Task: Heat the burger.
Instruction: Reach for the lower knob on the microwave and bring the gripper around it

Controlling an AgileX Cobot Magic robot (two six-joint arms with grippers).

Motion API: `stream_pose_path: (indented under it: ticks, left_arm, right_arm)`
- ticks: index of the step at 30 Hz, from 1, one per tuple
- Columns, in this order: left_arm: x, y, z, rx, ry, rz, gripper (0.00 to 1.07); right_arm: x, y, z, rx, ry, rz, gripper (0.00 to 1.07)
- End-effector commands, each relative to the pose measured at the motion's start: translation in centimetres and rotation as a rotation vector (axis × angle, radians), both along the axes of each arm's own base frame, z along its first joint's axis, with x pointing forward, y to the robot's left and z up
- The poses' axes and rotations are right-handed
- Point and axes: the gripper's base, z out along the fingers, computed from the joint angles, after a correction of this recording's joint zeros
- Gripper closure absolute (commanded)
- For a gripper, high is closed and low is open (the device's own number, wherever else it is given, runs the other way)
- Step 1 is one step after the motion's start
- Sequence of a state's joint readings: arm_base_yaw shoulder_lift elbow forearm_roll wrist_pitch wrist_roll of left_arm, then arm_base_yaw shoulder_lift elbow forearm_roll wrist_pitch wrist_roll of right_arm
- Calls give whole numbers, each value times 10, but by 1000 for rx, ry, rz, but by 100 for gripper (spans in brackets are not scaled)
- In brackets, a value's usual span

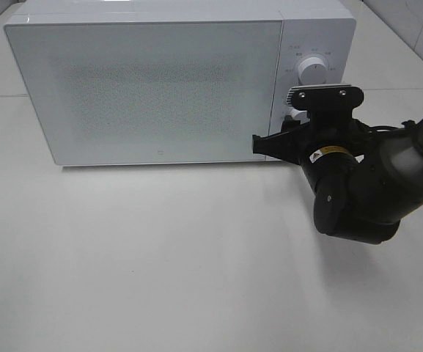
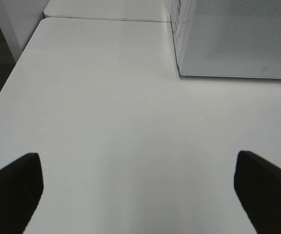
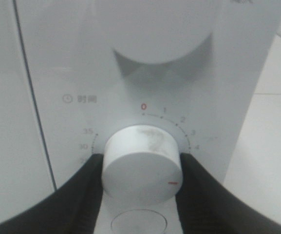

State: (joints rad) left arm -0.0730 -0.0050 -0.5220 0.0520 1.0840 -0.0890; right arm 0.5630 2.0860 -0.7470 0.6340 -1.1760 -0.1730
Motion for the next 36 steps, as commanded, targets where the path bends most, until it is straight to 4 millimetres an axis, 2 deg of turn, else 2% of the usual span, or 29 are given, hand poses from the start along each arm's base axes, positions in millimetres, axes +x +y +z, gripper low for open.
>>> stream_pose_path:
  ticks: [1, 2, 3, 4, 5, 8, 10, 13, 15, 18, 36]
  left_arm:
    - [-2, 0, 0, -7, -24, 1, 6]
    - [-2, 0, 0, -7, -24, 1, 6]
    - [-2, 0, 0, -7, -24, 1, 6]
    - [-2, 0, 0, -7, -24, 1, 6]
    - [-2, 0, 0, -7, -24, 1, 6]
    - [-2, 0, 0, -7, -24, 1, 6]
    - [-2, 0, 0, -7, -24, 1, 6]
    - [-2, 0, 0, -7, -24, 1, 6]
    - [-2, 0, 0, -7, -24, 1, 6]
    - [-2, 0, 0, -7, -24, 1, 6]
    - [-2, 0, 0, -7, -24, 1, 6]
  right_arm:
    - [9, -4, 29, 238, -287, -58, 105]
    - [9, -5, 29, 418, -288, -77, 105]
    - [9, -5, 29, 418, -288, -77, 105]
    - [9, -5, 29, 512, -288, -86, 105]
    - [10, -5, 29, 685, -288, -101, 105]
    - [10, -5, 29, 765, -287, -110, 105]
    - [9, -7, 29, 1157, -287, -164, 105]
    - [9, -7, 29, 1229, -285, -170, 105]
    - [9, -10, 28, 1409, -297, -216, 105]
    - [9, -12, 28, 1473, -310, -245, 105]
    - [9, -14, 27, 1471, -319, -262, 102]
